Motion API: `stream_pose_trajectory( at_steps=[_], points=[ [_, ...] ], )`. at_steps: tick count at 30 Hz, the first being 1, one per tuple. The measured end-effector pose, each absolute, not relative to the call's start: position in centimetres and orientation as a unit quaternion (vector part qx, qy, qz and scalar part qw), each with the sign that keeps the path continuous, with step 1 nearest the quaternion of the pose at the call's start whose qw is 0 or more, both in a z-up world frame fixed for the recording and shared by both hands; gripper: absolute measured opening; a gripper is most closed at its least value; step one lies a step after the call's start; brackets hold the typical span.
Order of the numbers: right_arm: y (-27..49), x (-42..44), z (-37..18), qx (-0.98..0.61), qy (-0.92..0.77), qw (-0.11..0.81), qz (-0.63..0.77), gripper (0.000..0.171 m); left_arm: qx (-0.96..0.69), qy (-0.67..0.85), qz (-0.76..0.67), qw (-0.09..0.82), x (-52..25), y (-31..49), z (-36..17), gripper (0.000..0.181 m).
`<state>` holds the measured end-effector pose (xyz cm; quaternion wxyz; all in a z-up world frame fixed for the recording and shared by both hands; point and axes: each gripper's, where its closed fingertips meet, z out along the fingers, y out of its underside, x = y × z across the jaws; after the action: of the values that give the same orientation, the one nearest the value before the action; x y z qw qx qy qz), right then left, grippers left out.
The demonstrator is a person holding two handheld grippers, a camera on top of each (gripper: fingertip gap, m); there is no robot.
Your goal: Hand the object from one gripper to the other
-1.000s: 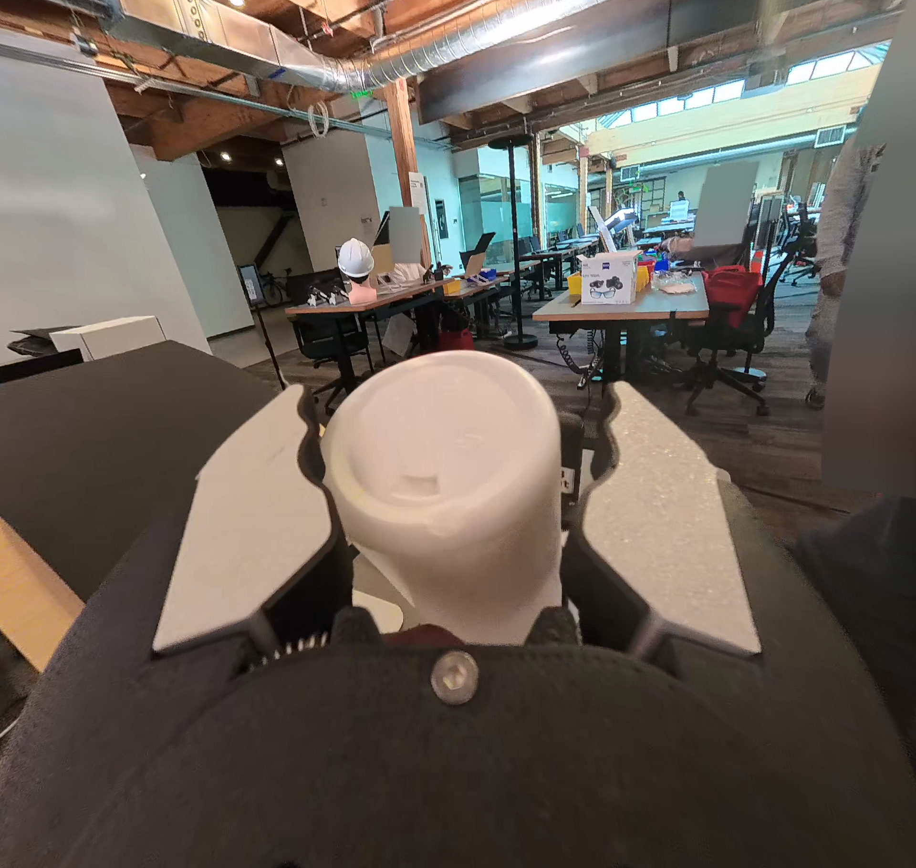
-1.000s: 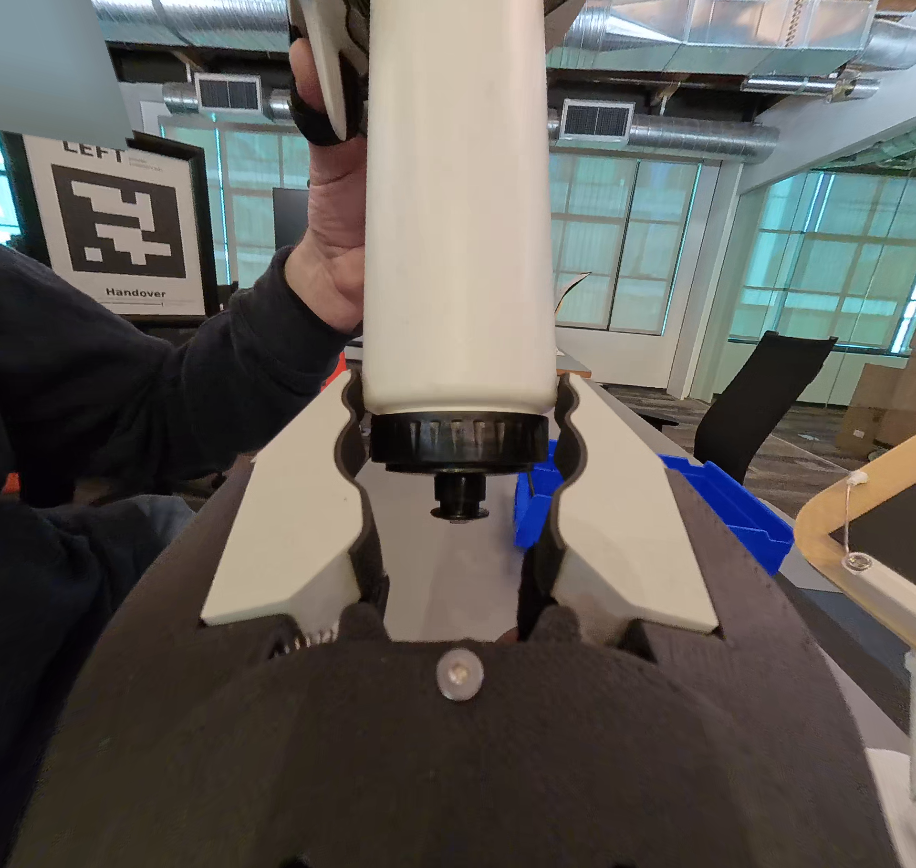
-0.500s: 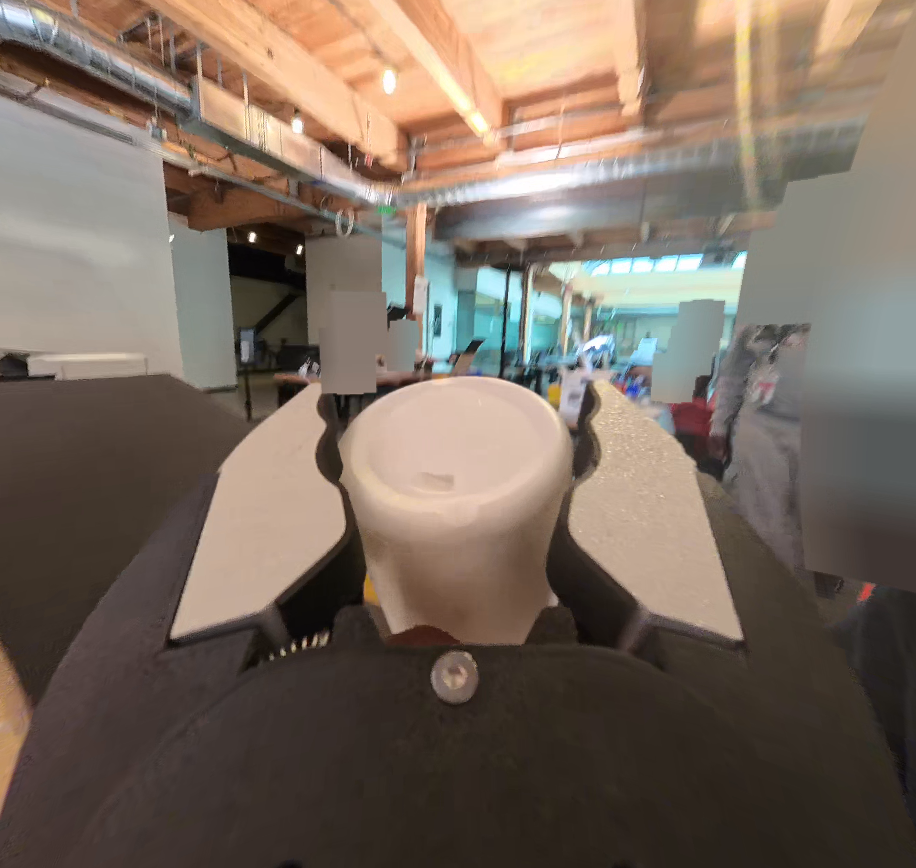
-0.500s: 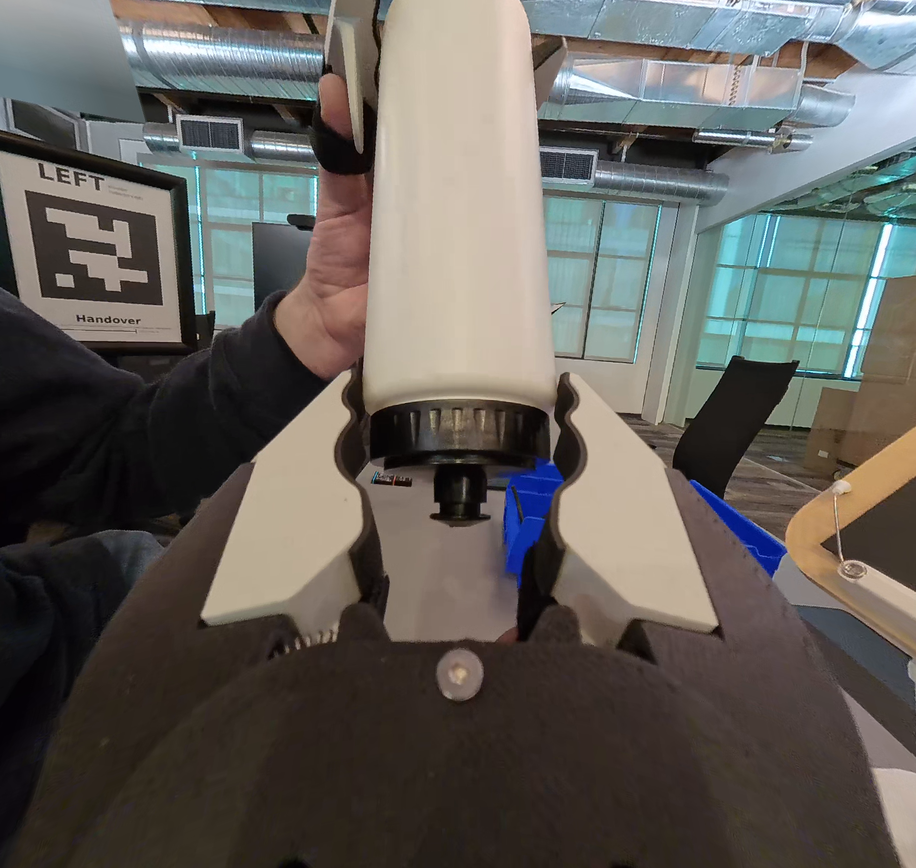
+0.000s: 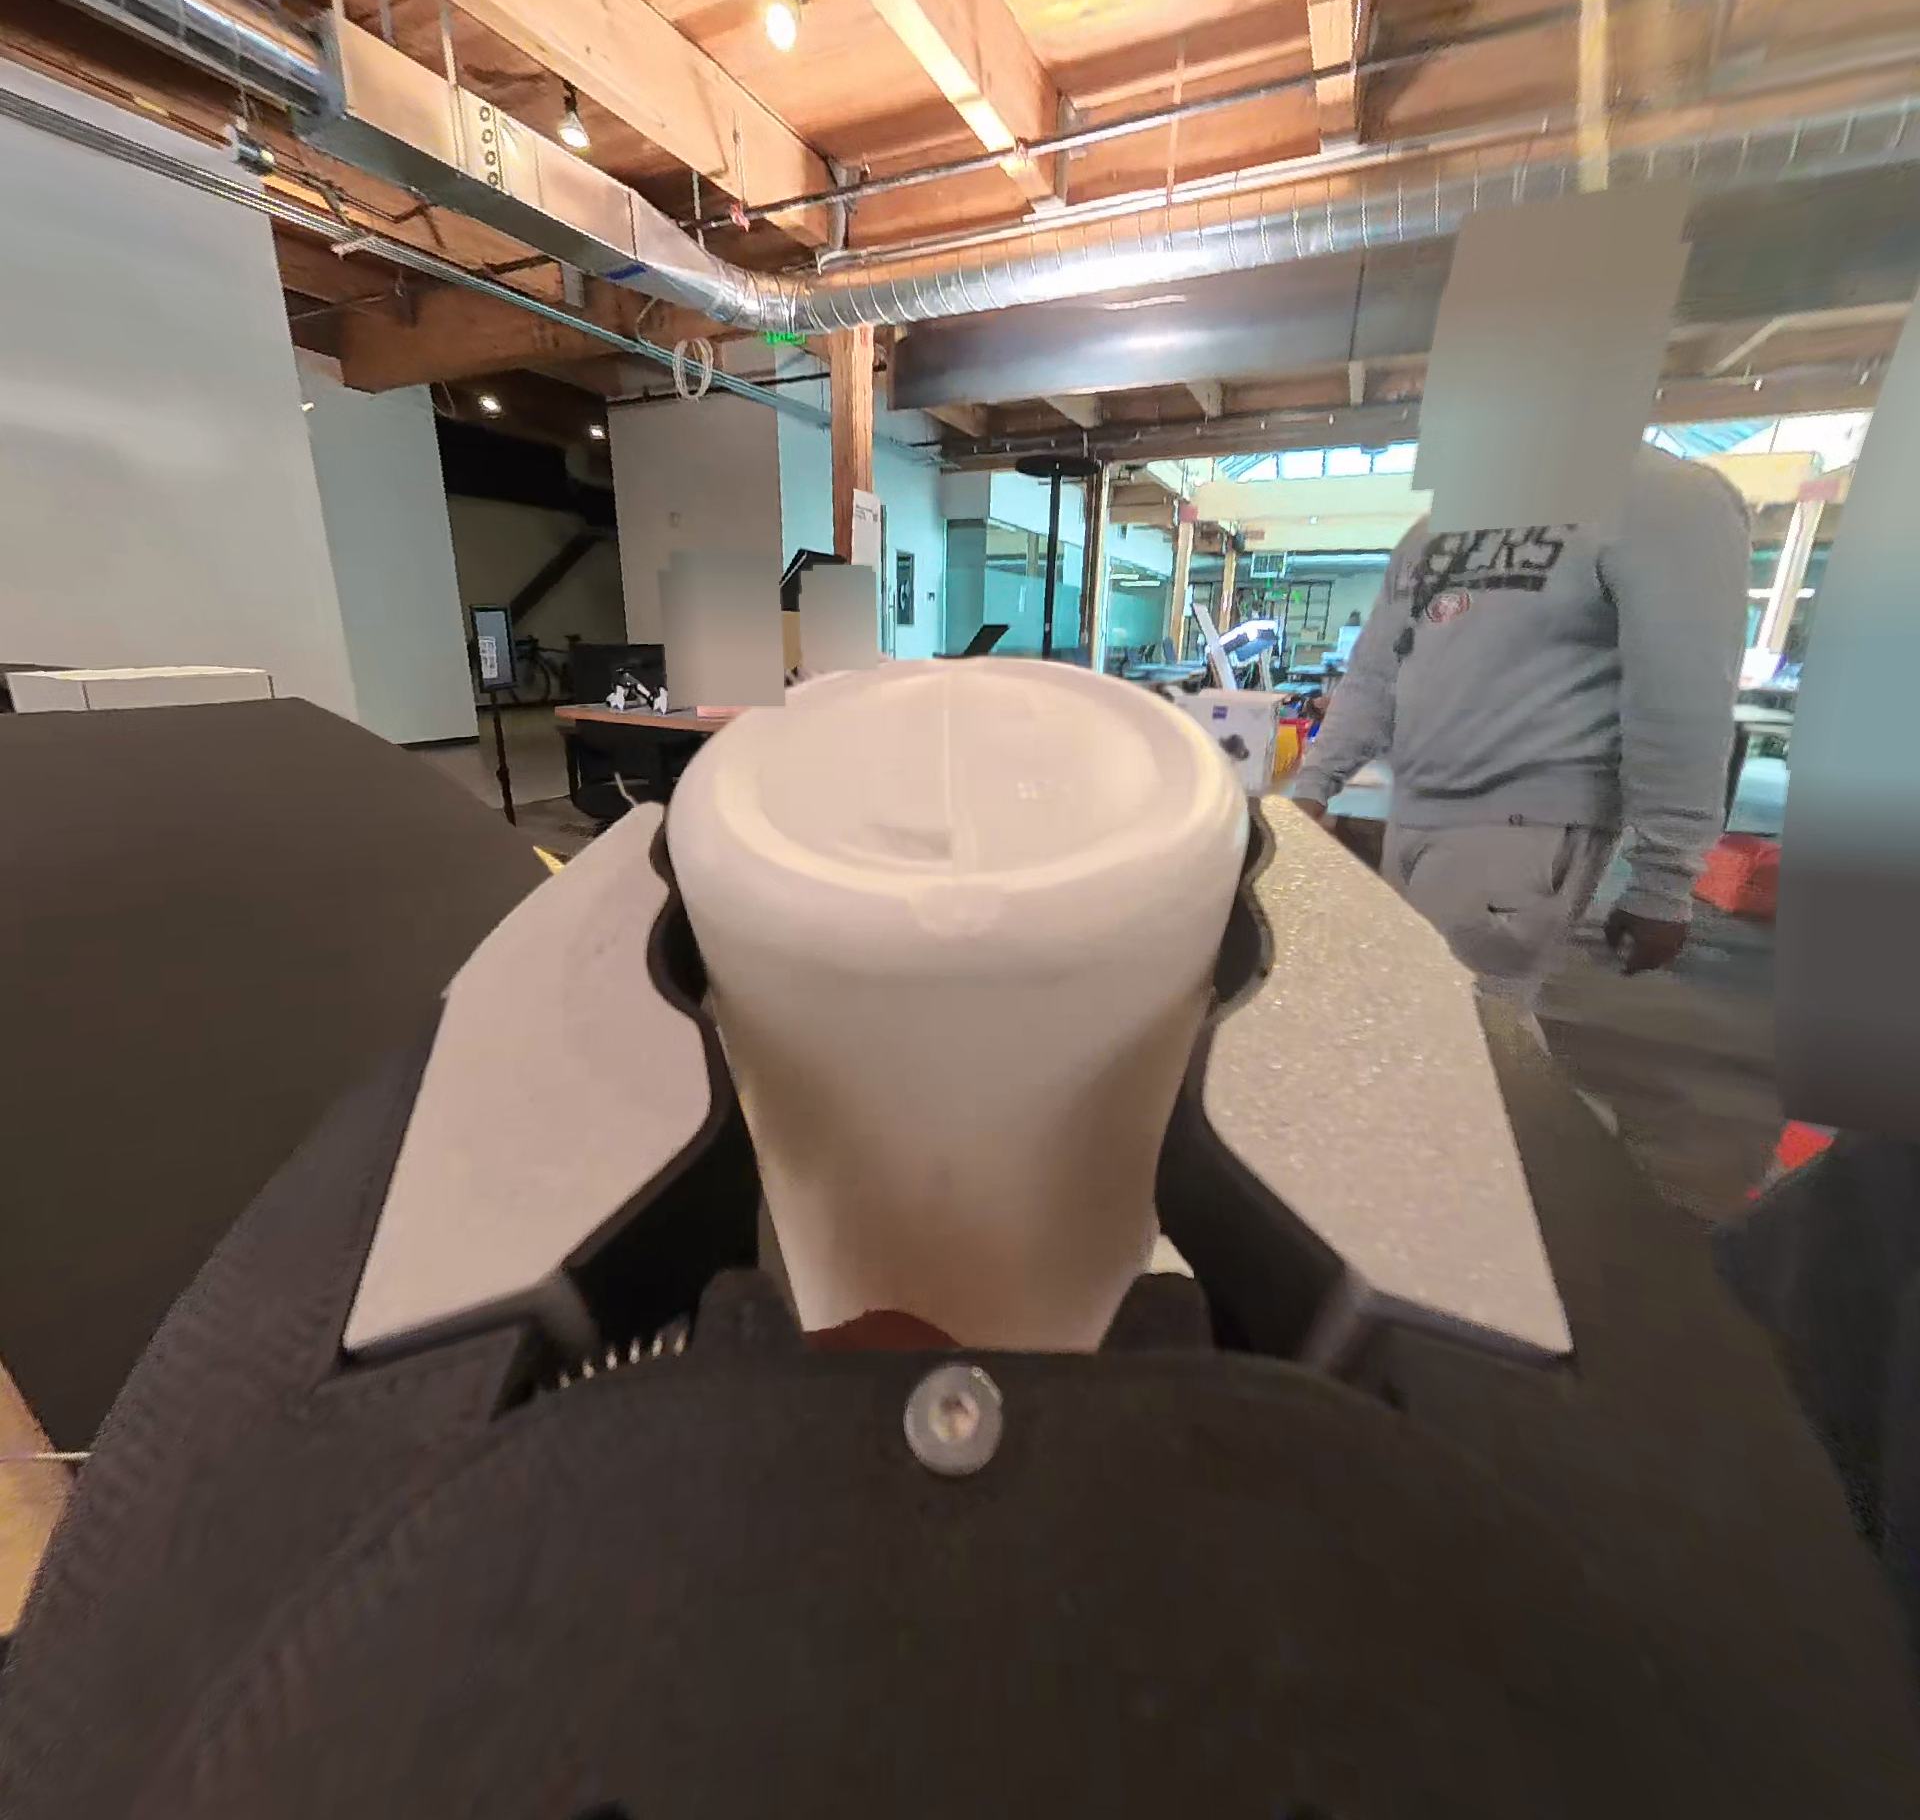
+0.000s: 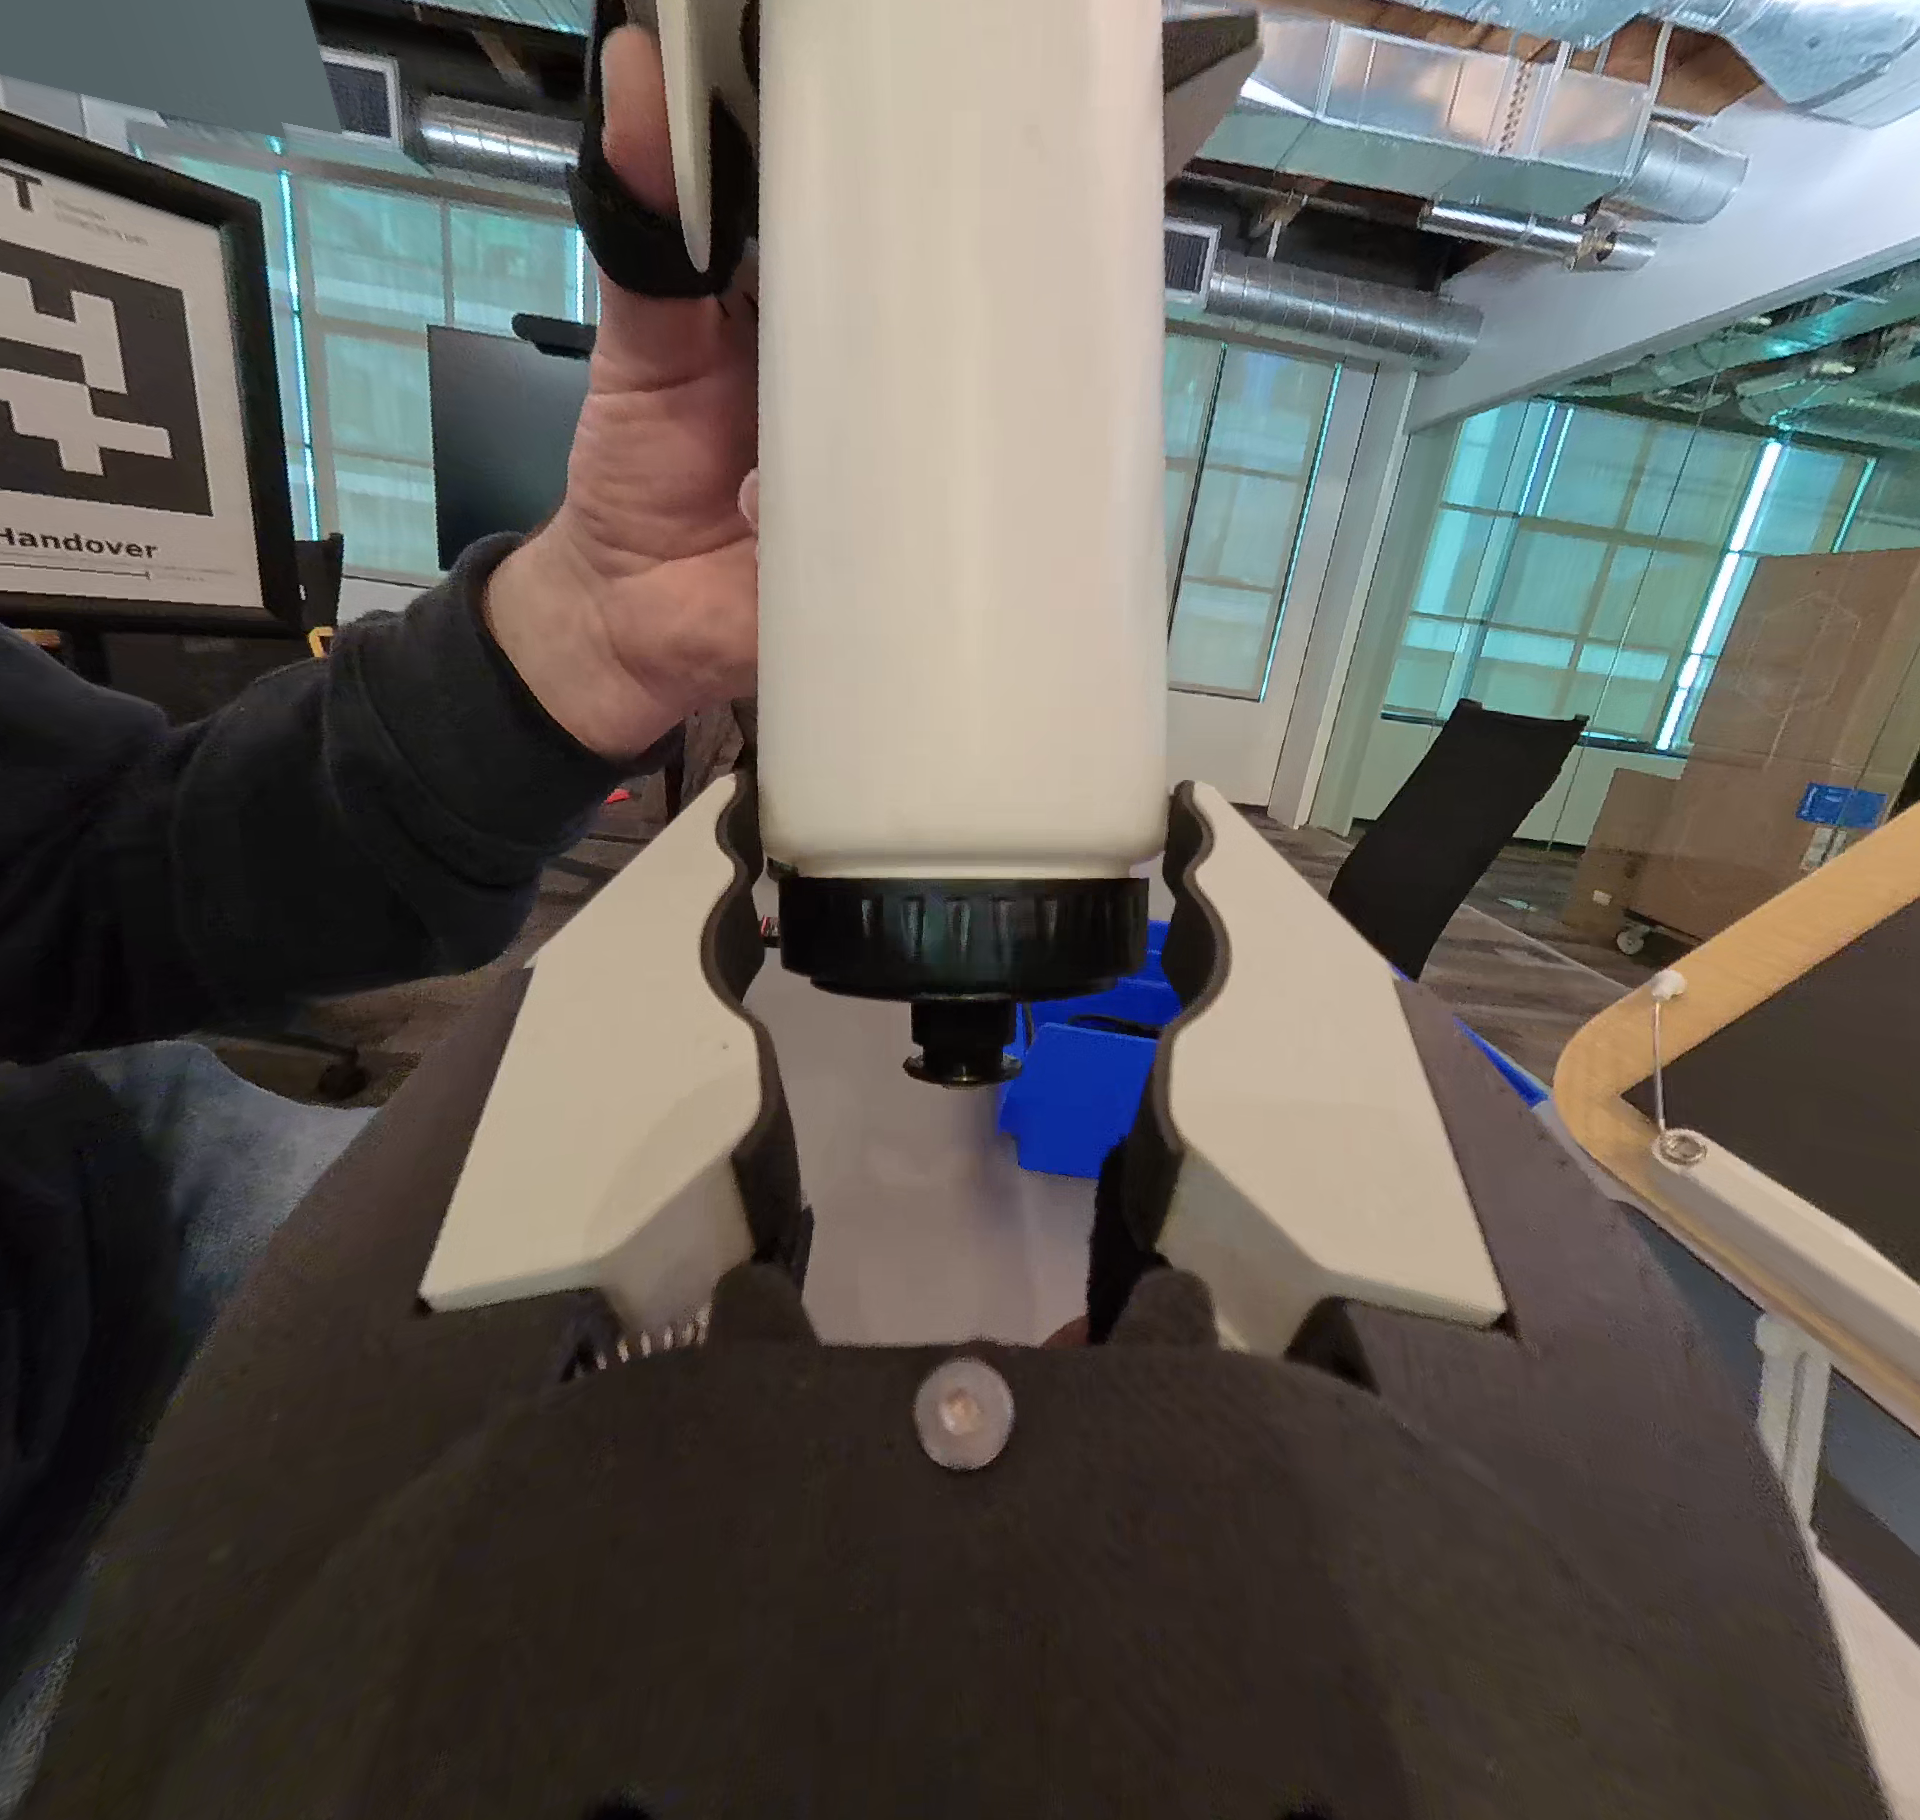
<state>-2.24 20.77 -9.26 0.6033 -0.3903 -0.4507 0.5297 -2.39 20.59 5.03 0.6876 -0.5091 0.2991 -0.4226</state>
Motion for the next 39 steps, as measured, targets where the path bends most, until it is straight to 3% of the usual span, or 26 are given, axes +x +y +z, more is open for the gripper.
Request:
stream_pose_trajectory(
  at_steps=[6, 14, 20, 24, 27, 39],
  points=[
    [21.0, -2.7, -9.7, -0.405, -0.463, 0.591, 0.522, 0.077, -0.523, 0.308, -0.409, 0.681, -2.2, 20.9, 4.8, 0.097],
    [21.1, -2.7, -8.4, -0.425, -0.545, 0.589, 0.418, 0.113, -0.543, 0.360, -0.355, 0.671, -0.6, 20.6, 4.0, 0.097],
    [20.0, -2.9, -5.5, -0.416, -0.604, 0.559, 0.388, 0.111, -0.578, 0.458, -0.275, 0.617, 2.1, 20.4, 1.4, 0.097],
    [19.5, -4.3, -5.4, -0.397, -0.620, 0.541, 0.406, 0.094, -0.574, 0.494, -0.264, 0.598, 4.0, 19.7, 1.1, 0.097],
    [19.8, -4.5, -5.4, -0.393, -0.612, 0.550, 0.410, 0.093, -0.576, 0.509, -0.247, 0.590, 4.3, 19.8, 0.9, 0.097],
    [21.6, -0.5, -1.4, -0.357, -0.475, 0.583, 0.554, 0.086, -0.585, 0.442, -0.247, 0.634, 1.1, 21.1, 0.1, 0.107]
  ],
)
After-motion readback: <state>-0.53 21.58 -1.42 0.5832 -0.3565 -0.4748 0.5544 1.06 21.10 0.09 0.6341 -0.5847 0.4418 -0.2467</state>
